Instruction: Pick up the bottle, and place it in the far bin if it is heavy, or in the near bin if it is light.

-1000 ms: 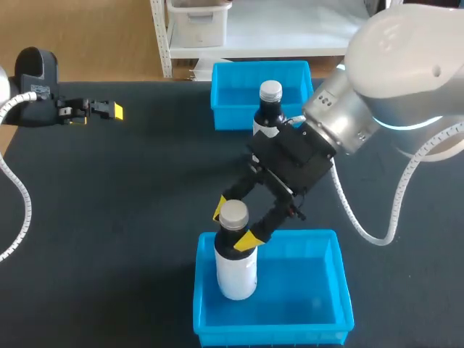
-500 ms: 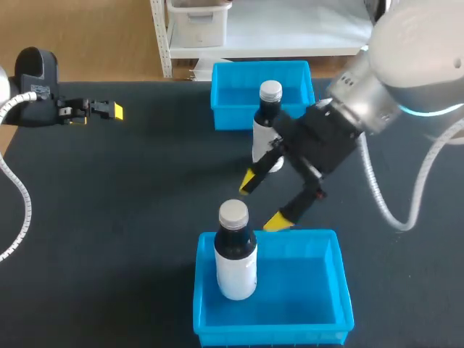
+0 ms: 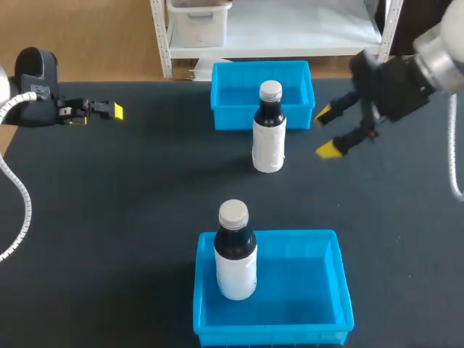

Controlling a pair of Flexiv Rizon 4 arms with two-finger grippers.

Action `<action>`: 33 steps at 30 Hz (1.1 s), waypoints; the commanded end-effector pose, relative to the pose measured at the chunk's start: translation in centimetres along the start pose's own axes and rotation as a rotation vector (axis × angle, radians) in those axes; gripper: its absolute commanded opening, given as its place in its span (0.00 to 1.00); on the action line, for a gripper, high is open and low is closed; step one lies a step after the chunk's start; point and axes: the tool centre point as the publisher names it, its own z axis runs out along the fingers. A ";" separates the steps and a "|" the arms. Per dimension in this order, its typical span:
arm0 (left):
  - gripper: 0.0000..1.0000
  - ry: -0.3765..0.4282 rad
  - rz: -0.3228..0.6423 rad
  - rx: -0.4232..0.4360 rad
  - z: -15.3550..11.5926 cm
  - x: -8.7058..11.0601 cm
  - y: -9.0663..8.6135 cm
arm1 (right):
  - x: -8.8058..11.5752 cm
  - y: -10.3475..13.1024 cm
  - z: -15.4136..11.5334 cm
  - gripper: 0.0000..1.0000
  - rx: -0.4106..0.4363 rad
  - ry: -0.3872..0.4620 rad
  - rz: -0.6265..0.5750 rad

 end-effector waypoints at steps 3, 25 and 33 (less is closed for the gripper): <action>1.00 0.000 0.000 0.000 0.0 0.0 0.0 | -0.3 -4.1 -1.1 1.00 0.031 -0.030 -0.001; 1.00 0.000 0.000 0.000 0.0 0.0 0.0 | -4.4 -10.2 4.4 1.00 -0.124 -0.152 -0.096; 1.00 0.000 0.000 0.000 0.0 0.0 0.0 | -5.1 -8.0 5.3 1.00 -0.164 -0.167 -0.120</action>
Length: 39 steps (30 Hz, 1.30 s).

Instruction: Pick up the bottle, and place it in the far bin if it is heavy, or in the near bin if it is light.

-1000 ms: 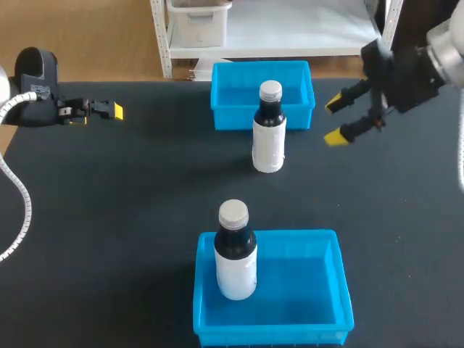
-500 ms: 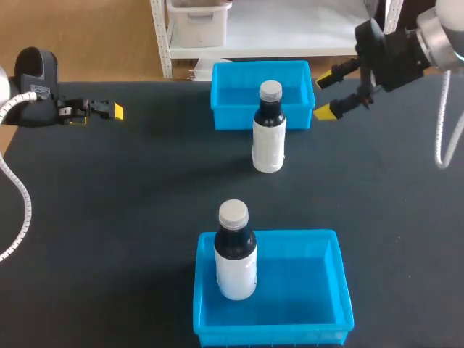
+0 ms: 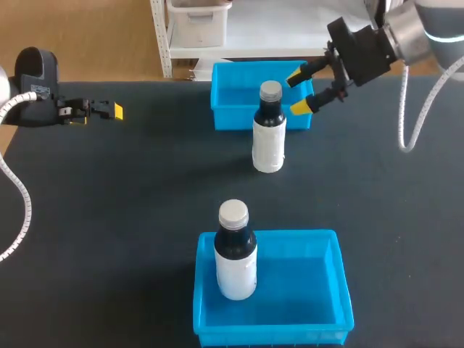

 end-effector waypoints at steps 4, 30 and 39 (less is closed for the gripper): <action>1.00 0.000 0.000 0.000 0.0 0.0 0.0 | -0.4 1.0 1.0 1.00 -0.021 0.010 -0.010; 1.00 0.000 0.000 0.000 0.0 0.0 0.0 | -1.5 0.7 4.9 0.81 -0.069 -0.022 -0.003; 1.00 0.000 0.000 0.000 0.0 0.0 0.0 | -1.5 0.9 5.0 0.49 -0.074 -0.027 -0.002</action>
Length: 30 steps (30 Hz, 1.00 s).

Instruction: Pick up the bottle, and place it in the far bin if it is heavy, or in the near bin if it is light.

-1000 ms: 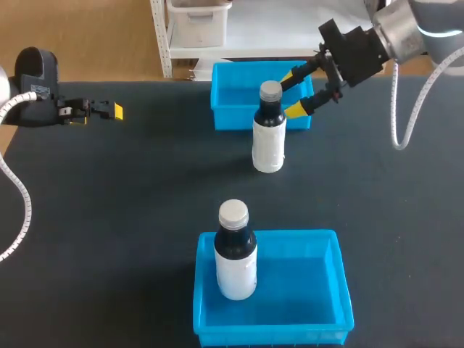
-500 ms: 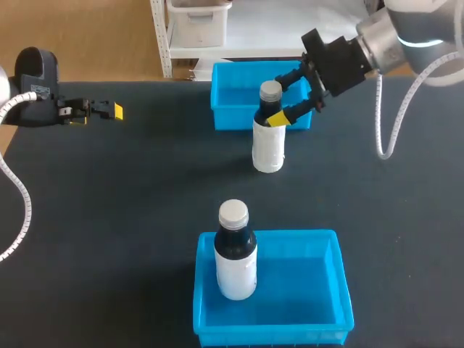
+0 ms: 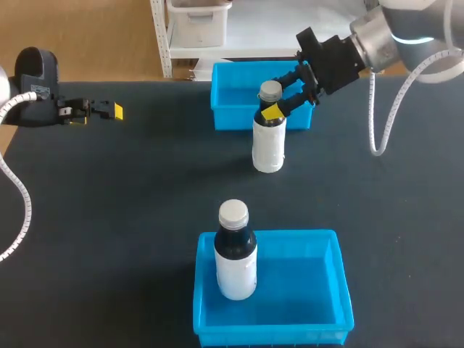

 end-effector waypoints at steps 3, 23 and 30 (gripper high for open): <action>1.00 0.000 0.000 0.000 0.0 0.0 0.0 | 0.2 0.1 0.0 0.49 -0.001 -0.004 0.001; 1.00 0.000 0.000 0.000 0.0 0.0 0.0 | -0.6 0.9 -1.9 0.35 0.026 -0.002 -0.012; 1.00 0.000 0.000 0.000 0.0 0.0 0.0 | -1.3 1.0 -3.9 0.33 0.058 0.001 -0.018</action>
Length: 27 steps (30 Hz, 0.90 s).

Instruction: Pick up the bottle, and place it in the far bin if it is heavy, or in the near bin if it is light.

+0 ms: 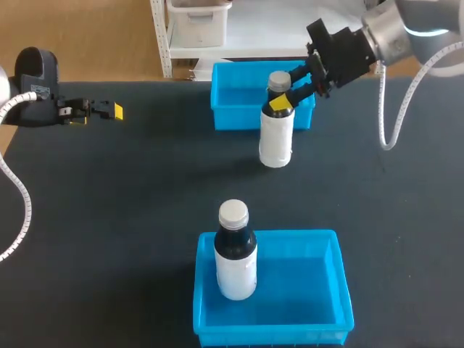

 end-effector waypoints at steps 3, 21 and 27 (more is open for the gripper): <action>1.00 0.000 0.000 0.000 0.0 0.0 0.0 | -0.4 1.1 -2.0 0.33 0.036 0.006 0.008; 1.00 0.000 0.000 0.000 0.0 0.0 0.0 | 2.9 2.7 -9.5 0.34 0.162 0.036 0.123; 1.00 0.000 0.000 0.000 0.0 0.0 0.0 | 3.7 2.9 -13.0 0.34 0.230 0.056 0.159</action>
